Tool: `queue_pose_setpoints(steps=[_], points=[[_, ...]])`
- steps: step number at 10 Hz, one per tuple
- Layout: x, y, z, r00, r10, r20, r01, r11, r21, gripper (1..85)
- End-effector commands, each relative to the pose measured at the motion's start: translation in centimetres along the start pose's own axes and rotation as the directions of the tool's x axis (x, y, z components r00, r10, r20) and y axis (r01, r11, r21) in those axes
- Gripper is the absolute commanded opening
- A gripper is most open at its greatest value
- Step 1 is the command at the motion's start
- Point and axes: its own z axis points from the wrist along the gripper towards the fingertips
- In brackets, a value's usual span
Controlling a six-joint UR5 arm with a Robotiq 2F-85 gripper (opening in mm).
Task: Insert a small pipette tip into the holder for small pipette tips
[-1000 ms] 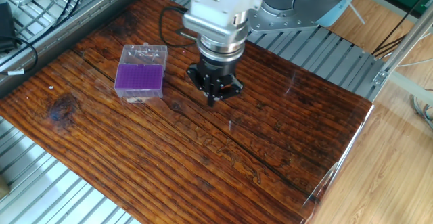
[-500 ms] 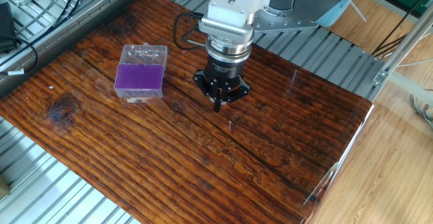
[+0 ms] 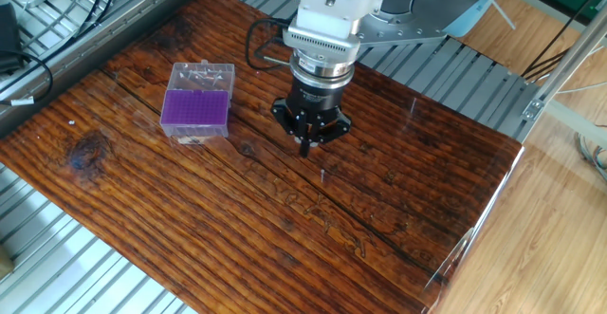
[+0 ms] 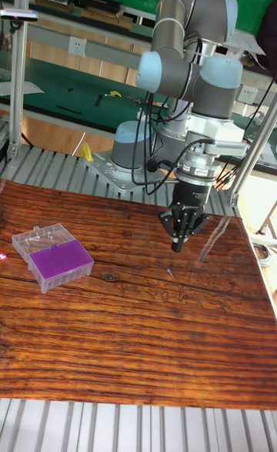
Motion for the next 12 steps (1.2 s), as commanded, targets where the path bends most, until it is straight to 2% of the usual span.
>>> queue_pose_setpoints(steps=[1,3,4,5,6,7,8,10,11,12], points=[[-1.3,2.0,-0.3,0.999,-0.027,0.040,0.031,0.996,-0.083,1.0],[0.4,1.1,-0.1,0.998,-0.058,-0.029,0.057,0.997,-0.051,1.0],[0.8,0.8,-0.1,0.996,-0.080,-0.045,0.078,0.996,-0.046,1.0],[1.8,1.6,-0.3,0.991,-0.111,-0.077,0.105,0.992,-0.076,1.0],[1.9,2.9,-0.5,0.991,-0.110,-0.079,0.100,0.987,-0.123,1.0],[1.5,3.4,-0.8,0.992,-0.108,-0.072,0.099,0.987,-0.125,1.0],[1.3,2.8,-0.8,0.991,-0.115,-0.075,0.107,0.989,-0.100,1.0],[2.0,2.9,-0.9,0.987,-0.137,-0.088,0.128,0.987,-0.100,1.0],[2.2,3.1,-0.4,0.983,-0.168,-0.070,0.161,0.982,-0.100,1.0],[2.1,4.1,-0.5,0.980,-0.194,-0.044,0.187,0.974,-0.128,1.0]])
